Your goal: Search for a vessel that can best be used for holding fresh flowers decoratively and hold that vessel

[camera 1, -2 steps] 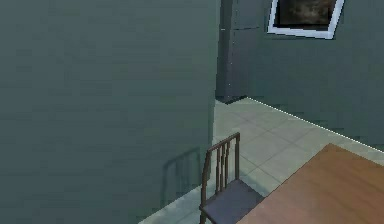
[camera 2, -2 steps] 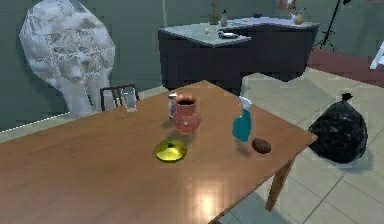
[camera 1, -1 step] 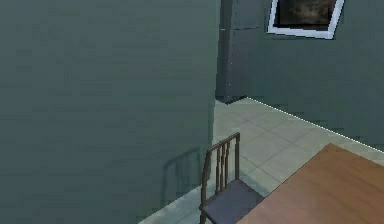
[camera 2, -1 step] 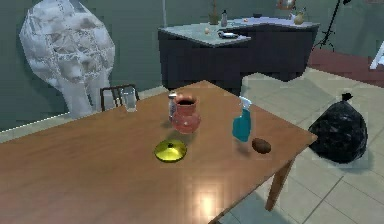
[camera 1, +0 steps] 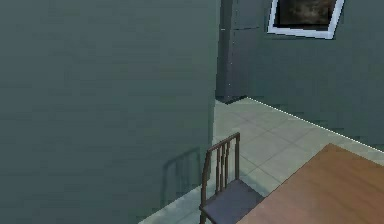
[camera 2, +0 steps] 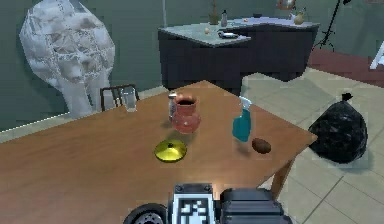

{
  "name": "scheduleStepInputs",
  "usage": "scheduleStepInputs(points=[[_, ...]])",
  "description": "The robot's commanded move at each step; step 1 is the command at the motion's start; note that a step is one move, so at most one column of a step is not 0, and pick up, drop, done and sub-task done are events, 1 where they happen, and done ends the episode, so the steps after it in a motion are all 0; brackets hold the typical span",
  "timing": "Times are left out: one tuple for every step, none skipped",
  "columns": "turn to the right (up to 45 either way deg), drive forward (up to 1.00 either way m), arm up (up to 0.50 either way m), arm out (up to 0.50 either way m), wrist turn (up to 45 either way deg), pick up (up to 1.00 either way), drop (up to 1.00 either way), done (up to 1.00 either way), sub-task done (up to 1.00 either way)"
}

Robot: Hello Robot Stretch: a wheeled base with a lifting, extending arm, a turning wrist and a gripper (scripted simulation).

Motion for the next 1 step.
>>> scheduleStepInputs(points=[[0.0, 0.0, 0.0, 0.36, 0.0, 0.0, 0.0, 0.0, 0.0]])
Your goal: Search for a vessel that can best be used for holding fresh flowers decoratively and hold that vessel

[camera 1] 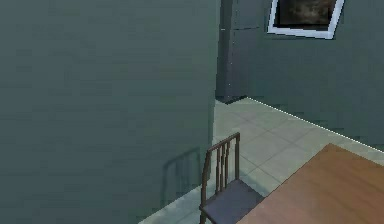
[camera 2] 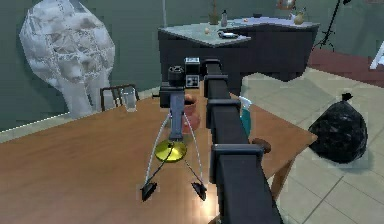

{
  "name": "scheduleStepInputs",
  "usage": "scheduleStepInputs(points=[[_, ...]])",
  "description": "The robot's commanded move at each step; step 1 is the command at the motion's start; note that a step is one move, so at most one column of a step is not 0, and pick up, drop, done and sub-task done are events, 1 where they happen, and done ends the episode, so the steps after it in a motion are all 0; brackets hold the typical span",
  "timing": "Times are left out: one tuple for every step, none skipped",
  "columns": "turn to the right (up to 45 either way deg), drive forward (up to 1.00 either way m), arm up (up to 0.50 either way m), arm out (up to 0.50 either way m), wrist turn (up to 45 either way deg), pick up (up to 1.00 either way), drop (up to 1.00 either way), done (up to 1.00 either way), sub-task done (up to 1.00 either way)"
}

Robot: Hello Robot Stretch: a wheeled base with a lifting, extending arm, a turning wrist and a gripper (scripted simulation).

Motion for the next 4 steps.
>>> scheduleStepInputs(points=[[0.0, 0.0, 0.0, 0.0, 45.0, 0.0, 0.0, 0.0, 0.0], [0.0, 0.0, 0.0, 0.0, 45.0, 0.0, 0.0, 0.0, 0.0], [0.0, 0.0, 0.0, 0.0, 45.0, 0.0, 0.0, 0.0, 0.0], [0.0, 0.0, 0.0, 0.0, 30.0, 0.0, 0.0, 0.0, 0.0]])
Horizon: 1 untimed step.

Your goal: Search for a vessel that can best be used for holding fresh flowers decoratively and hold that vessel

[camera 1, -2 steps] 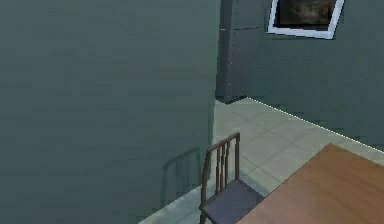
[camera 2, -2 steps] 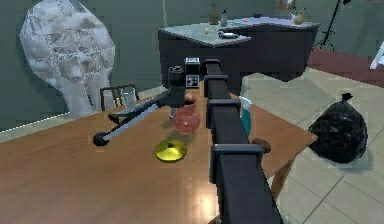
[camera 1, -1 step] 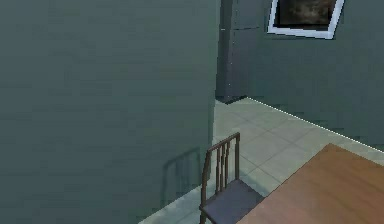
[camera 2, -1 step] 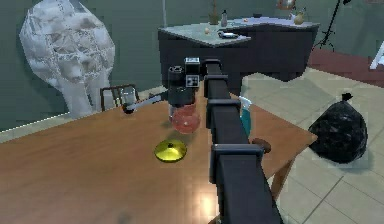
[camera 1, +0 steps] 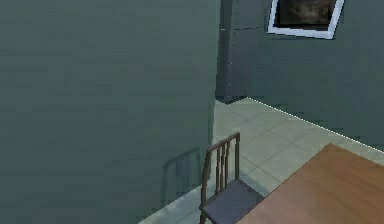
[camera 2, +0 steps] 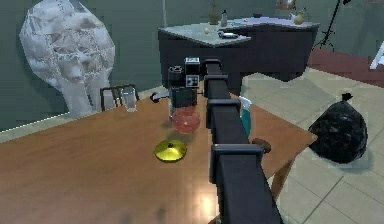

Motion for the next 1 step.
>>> scheduleStepInputs(points=[[0.0, 0.0, -0.3, 0.0, 0.0, 0.0, 0.0, 0.0, 0.0]])
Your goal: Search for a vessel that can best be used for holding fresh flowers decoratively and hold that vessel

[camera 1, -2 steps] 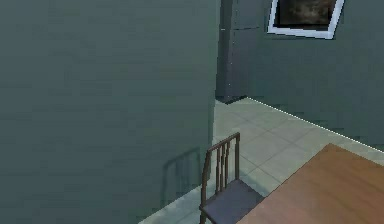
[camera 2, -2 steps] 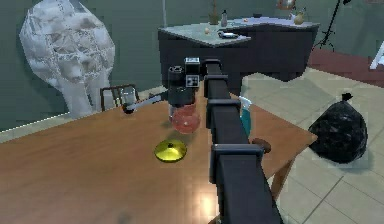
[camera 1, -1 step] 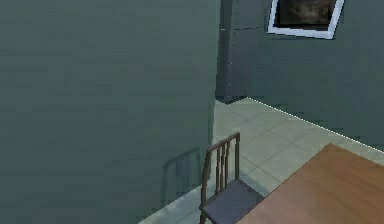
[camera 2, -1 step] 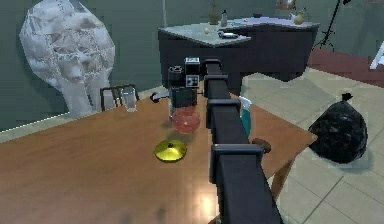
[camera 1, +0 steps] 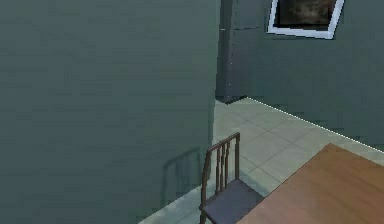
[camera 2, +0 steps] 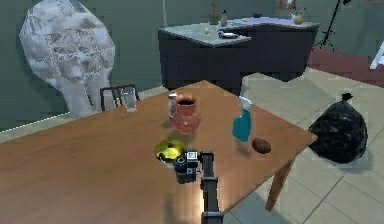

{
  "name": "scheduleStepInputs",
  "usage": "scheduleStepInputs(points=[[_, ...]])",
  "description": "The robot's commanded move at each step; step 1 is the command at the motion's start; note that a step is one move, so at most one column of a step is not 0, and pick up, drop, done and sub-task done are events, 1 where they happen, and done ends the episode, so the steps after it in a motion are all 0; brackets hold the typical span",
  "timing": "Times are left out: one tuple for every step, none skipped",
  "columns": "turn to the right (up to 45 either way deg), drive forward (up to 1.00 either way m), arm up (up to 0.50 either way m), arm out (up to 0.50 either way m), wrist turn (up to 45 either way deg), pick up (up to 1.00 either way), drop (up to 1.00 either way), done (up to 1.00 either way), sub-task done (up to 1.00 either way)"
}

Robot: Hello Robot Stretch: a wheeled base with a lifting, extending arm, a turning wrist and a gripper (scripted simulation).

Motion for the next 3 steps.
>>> scheduleStepInputs(points=[[0.0, 0.0, 0.0, 0.0, 0.0, 1.0, 0.0, 0.0, 0.0], [0.0, 0.0, 0.1, 0.0, 0.0, 0.0, 0.0, 0.0, 0.0], [0.0, 0.0, 0.0, 0.0, 0.0, 0.0, 0.0, 1.0, 0.0]])
